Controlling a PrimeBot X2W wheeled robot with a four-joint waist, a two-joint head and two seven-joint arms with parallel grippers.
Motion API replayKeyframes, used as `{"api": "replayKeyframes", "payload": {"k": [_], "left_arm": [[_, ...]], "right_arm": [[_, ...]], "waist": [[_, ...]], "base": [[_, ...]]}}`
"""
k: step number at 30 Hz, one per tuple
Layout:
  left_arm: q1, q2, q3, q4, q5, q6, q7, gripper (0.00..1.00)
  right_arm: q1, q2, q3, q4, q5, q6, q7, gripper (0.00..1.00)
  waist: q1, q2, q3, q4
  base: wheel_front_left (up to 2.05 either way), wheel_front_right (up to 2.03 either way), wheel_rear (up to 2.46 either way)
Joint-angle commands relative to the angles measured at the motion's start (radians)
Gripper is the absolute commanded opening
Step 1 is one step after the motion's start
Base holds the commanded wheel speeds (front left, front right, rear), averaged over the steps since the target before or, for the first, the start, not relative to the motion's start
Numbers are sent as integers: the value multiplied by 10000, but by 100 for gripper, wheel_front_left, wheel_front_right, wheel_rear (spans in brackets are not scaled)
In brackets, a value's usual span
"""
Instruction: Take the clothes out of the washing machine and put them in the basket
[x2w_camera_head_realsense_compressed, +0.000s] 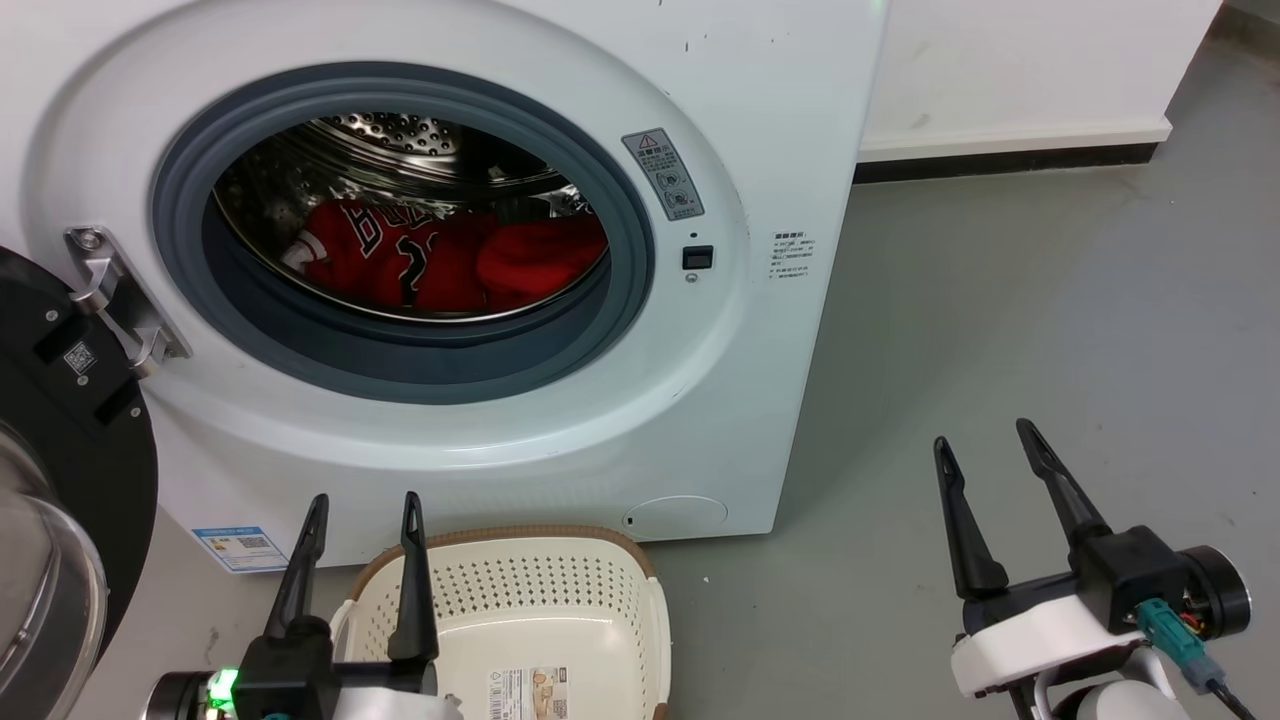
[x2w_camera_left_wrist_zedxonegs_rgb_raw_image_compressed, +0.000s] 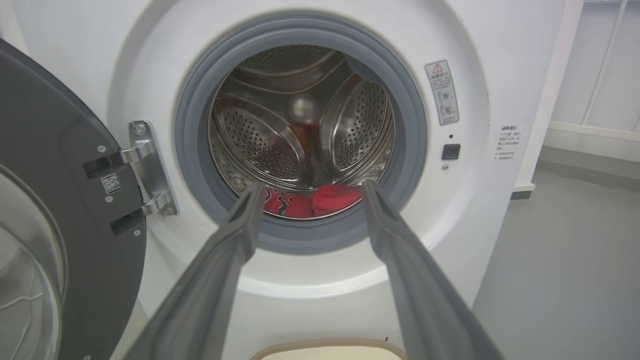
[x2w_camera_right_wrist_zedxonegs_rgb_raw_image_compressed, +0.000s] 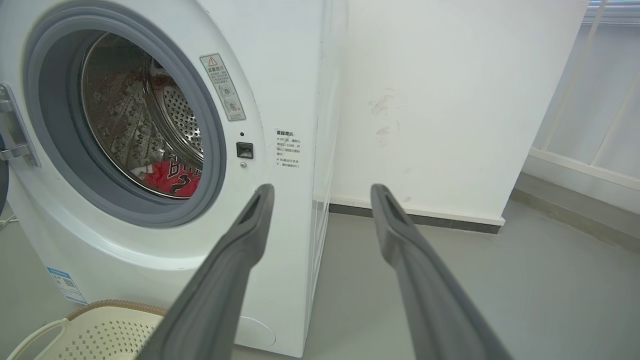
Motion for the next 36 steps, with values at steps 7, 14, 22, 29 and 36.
{"api": "replayKeyframes", "payload": {"k": [7, 14, 22, 29, 36], "left_arm": [[192, -518, 802, -6, -91, -675, -114, 100], [143, -774, 1218, 154, 152, -1256, -113, 100], [120, -867, 1214, 280, 577, -1477, -114, 100], [73, -903, 1311, 283, 614, -1502, -114, 100], [-264, -862, 1508, 310, 720, -1790, -114, 100]], "right_arm": [[75, 1, -17, 156, 296, -7, -112, 100], [-15, 1, -81, 222, 434, -7, -109, 100], [-16, 2, -136, 281, 561, -7, -109, 100], [-84, 2, -111, 320, 640, -7, -109, 100], [-475, 5, -255, -42, 906, -7, -109, 100]], "waist": [[0, 0, 24, -18], [0, 0, 70, 10], [0, 0, 71, 25], [0, 0, 141, 3], [0, 0, 930, -283]], "base": [[0, 0, 0], [0, 0, 0], [0, 0, 0], [0, 0, 0], [0, 0, 0]]}}
